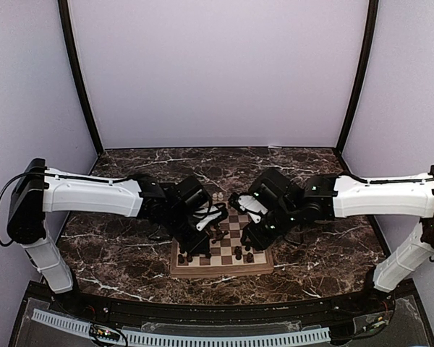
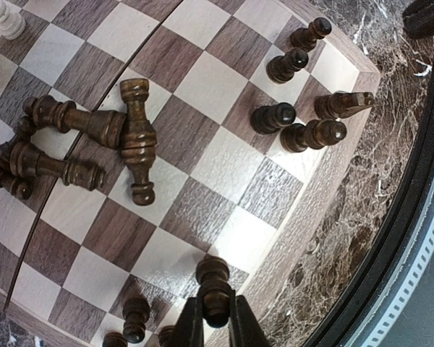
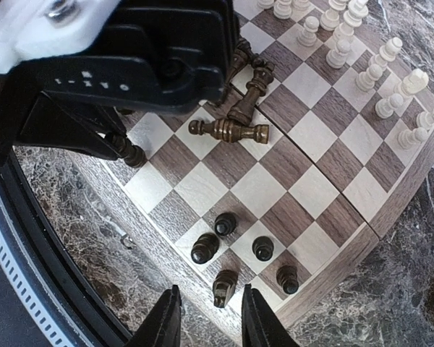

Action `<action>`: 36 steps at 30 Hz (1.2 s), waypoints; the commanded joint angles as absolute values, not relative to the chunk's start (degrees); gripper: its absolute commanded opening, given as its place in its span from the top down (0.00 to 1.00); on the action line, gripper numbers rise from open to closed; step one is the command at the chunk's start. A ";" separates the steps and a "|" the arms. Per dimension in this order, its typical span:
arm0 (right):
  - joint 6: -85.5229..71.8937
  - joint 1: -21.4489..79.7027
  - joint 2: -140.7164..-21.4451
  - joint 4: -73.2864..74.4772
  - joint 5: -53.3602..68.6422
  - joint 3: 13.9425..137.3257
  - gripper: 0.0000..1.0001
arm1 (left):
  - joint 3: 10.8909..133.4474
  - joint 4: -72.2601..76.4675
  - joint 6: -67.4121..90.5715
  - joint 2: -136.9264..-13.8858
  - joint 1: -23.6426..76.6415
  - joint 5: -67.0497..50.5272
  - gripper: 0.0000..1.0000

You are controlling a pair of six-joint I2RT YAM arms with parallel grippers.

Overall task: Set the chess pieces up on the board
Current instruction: Place the bishop on c8, then place the bishop on f8.

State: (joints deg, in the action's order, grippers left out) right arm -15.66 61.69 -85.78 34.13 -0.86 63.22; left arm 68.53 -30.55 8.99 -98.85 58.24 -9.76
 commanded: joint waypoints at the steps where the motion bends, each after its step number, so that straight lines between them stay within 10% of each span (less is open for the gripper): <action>1: -17.06 61.34 -85.19 31.82 -2.40 62.38 0.70 | 70.66 -32.99 6.90 -99.36 58.69 -11.28 0.88; 36: -12.75 61.00 -91.93 31.10 2.86 63.07 0.69 | 68.79 -35.67 6.34 -97.70 59.41 -10.83 0.77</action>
State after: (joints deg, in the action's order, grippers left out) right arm -14.00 61.43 -89.93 31.66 0.54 62.57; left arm 69.32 -34.46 6.87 -99.29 59.07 -10.17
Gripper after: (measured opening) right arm 0.311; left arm 0.178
